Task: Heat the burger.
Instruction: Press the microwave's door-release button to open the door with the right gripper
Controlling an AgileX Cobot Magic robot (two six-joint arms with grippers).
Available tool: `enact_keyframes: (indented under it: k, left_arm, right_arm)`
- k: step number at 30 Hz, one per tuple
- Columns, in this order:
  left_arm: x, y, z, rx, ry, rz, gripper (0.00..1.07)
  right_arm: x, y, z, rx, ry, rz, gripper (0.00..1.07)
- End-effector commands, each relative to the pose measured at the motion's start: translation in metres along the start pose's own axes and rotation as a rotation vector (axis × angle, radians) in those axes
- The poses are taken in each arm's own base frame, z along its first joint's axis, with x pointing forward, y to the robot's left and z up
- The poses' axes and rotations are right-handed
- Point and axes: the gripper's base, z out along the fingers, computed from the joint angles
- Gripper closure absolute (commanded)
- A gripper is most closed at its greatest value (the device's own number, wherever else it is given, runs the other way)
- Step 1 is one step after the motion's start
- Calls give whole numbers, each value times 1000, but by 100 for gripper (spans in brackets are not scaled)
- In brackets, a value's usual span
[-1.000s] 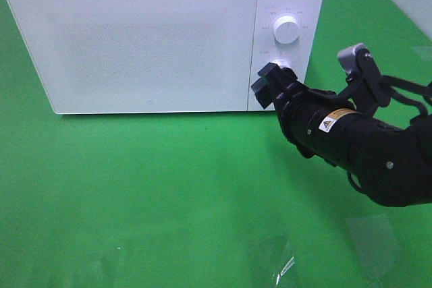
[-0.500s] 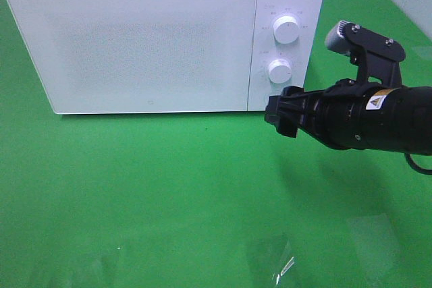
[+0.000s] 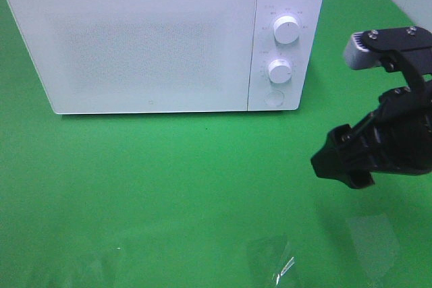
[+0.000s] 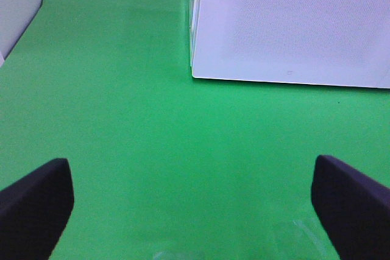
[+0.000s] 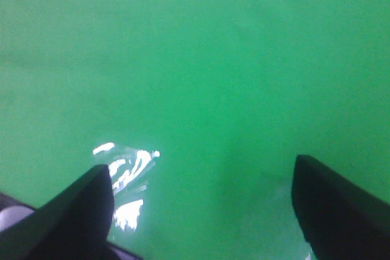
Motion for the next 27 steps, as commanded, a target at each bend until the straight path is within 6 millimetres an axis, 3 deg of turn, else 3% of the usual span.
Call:
enact_keyframes:
  k: [1,4,8,13,15,24,27]
  left_arm:
    - [0,0,-1,-1,-26,1,9]
    - [0,0,-1,-1,-26,1,9]
    - [0,0,-1,-1,-26,1,9]
    - [0,0,-1,-1,-26,1,9]
    - [0,0,-1,-1,-26,1,9]
    - [0,0,-1,-1,-26,1,9]
    - [0,0,-1,-1,-26,1,9]
  right_arm:
    - [9,-2,-20,15,57,-32,32]
    - [14,-2,-30,16,74,-33,32]
    - [26,-3,-58,16,69,-34,32]
    - [32,-4,-71,14,45,-34,32]
    - [41,-5,-89,19,-26,-42,32]
    - [66,-11,-110,45,-146,-25,32]
    - [77,-18,-124,104,-256,43,30]
